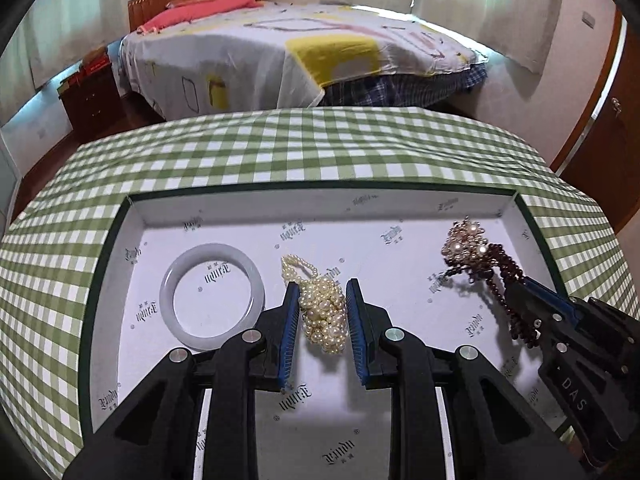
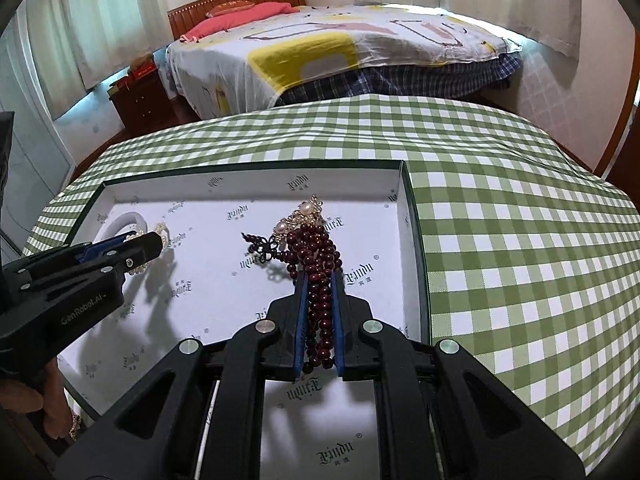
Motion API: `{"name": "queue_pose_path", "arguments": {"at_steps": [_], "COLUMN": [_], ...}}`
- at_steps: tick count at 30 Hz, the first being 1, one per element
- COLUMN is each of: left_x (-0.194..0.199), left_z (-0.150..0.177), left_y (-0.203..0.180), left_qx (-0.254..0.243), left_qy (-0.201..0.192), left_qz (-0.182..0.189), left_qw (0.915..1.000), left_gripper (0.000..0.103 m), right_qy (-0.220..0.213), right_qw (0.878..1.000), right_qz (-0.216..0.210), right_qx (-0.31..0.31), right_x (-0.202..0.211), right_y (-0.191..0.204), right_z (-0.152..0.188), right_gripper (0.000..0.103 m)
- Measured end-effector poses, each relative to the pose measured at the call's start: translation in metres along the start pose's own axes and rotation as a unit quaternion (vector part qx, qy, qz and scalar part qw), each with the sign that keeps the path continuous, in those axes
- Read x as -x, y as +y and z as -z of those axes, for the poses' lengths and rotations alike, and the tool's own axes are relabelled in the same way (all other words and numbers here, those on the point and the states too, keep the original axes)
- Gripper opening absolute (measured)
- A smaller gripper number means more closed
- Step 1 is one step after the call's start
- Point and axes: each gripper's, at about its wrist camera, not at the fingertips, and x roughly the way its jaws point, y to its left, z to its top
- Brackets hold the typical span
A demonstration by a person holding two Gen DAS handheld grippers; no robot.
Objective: Organize jewelry
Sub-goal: 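Carry the pearl strand and bead bracelet into the tray and open both tools, then withdraw both tools from the tray toward the remaining jewelry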
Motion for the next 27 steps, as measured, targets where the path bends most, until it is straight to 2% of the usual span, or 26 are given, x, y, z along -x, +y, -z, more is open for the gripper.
{"name": "queue_pose_path", "arguments": {"at_steps": [3,4,7,16,23,27], "left_x": [-0.003,-0.004,-0.003,0.001,0.01,0.026], "left_z": [-0.001,0.0,0.0,-0.001,-0.002,-0.001], "left_y": [0.0,0.0,0.0,-0.006,-0.007,-0.002], "left_qx": [0.001,-0.001,-0.005,-0.024,-0.021,-0.006], "left_qy": [0.006,0.007,0.001,-0.018,-0.036,-0.06], "left_qz": [0.0,-0.002,-0.01,-0.025,-0.02,-0.011], "left_qw": [1.0,1.0,0.9999,0.9992,0.9989,0.9981], "left_gripper": [0.026,0.028,0.047,0.065,0.066,0.066], "right_qy": [0.001,0.002,0.0,-0.013,-0.032,-0.052], "right_qw": [1.0,1.0,1.0,1.0,0.999,0.999], "right_qz": [-0.002,-0.002,0.0,-0.003,-0.006,-0.008], "right_qx": [0.0,0.001,0.005,0.0,0.0,0.006], "right_x": [-0.001,-0.002,-0.001,0.004,0.017,0.034], "right_y": [0.0,0.0,0.0,-0.004,-0.004,0.0], "right_z": [0.001,0.0,0.002,0.005,0.003,0.002], "right_gripper": [0.015,0.019,0.026,0.044,0.045,0.045]}}
